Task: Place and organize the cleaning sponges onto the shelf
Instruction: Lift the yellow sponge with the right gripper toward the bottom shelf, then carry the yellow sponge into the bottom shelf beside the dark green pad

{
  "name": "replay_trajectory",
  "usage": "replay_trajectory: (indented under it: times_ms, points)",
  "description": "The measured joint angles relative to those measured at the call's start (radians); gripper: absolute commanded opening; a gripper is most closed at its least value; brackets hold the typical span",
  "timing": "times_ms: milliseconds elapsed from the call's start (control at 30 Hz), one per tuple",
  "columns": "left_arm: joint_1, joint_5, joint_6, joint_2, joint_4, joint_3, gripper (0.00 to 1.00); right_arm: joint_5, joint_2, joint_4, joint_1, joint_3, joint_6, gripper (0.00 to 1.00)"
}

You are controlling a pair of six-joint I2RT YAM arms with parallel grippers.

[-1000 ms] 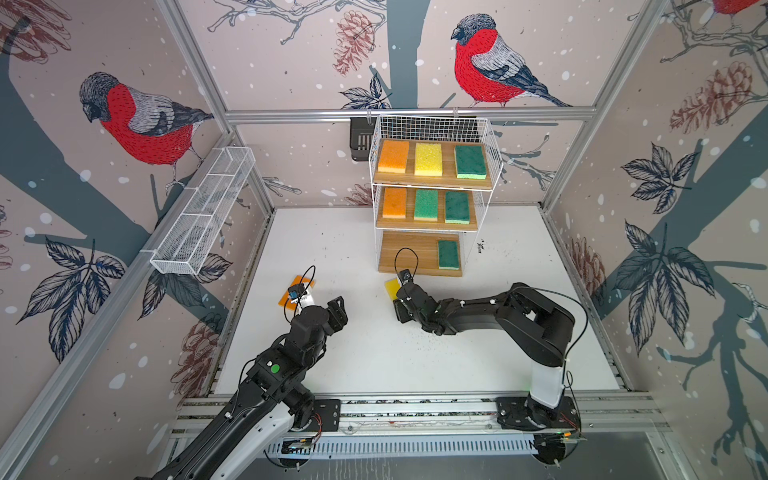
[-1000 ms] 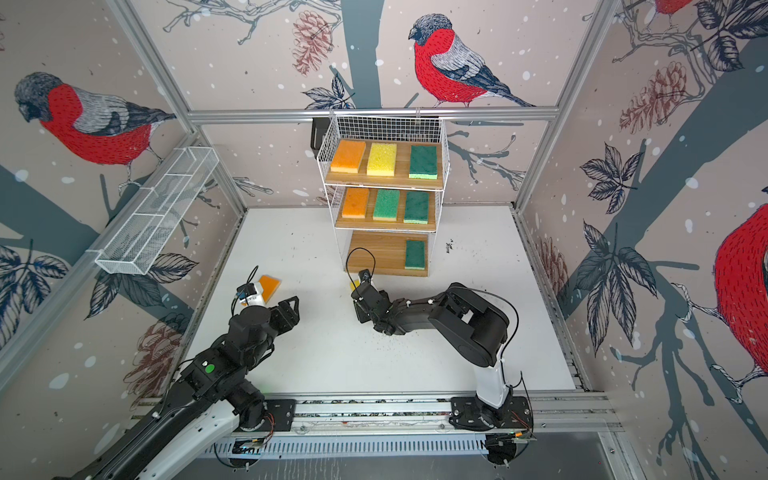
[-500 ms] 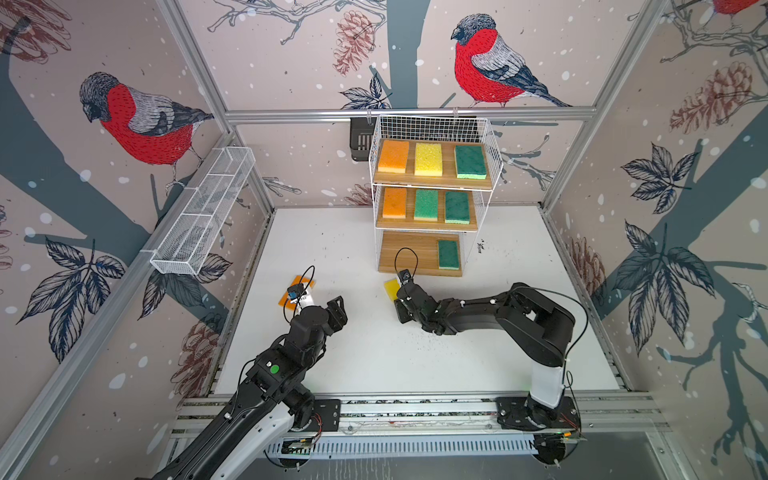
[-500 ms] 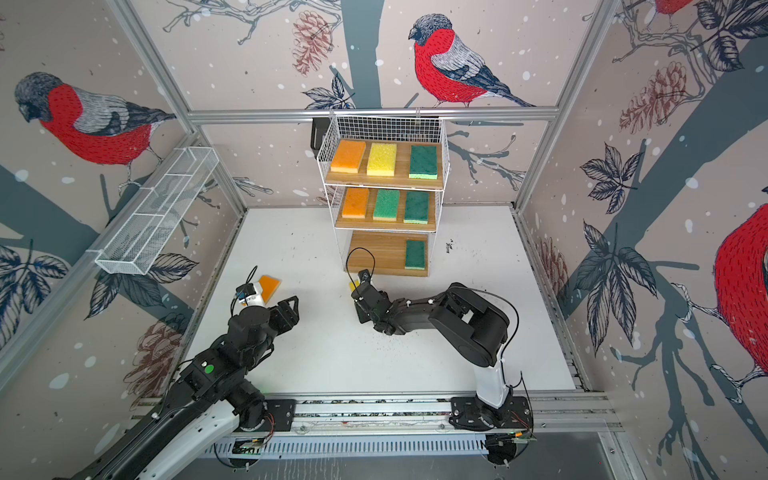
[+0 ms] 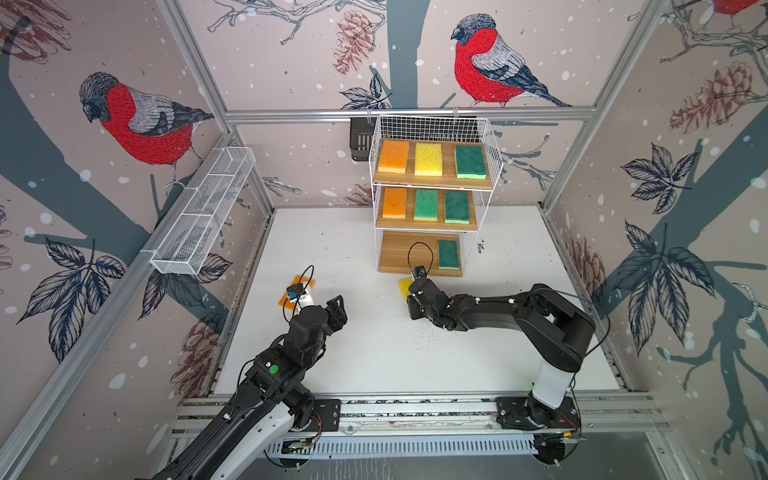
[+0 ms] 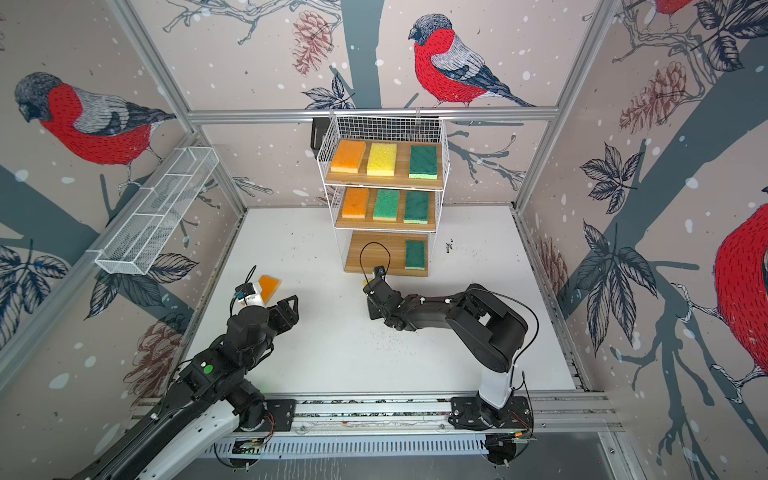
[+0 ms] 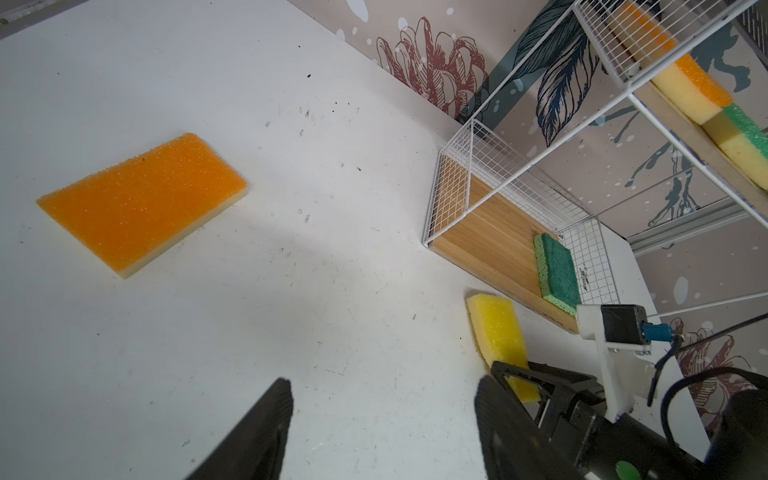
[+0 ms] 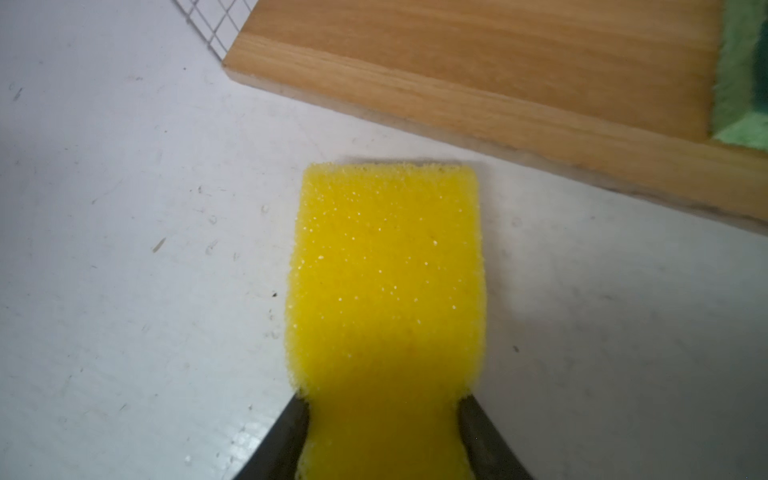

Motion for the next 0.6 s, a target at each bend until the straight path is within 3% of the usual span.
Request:
replay_trajectory:
  times_ms: [267,600]
  points:
    - [0.0,-0.001,0.0,0.005,0.0,0.001,0.7,0.074,-0.036,0.01,-0.005,0.001,0.045,0.53]
    - [0.0,-0.011,0.003,-0.001,-0.016,0.001,0.7,0.153,-0.008,0.094,-0.027,0.039,0.1,0.49]
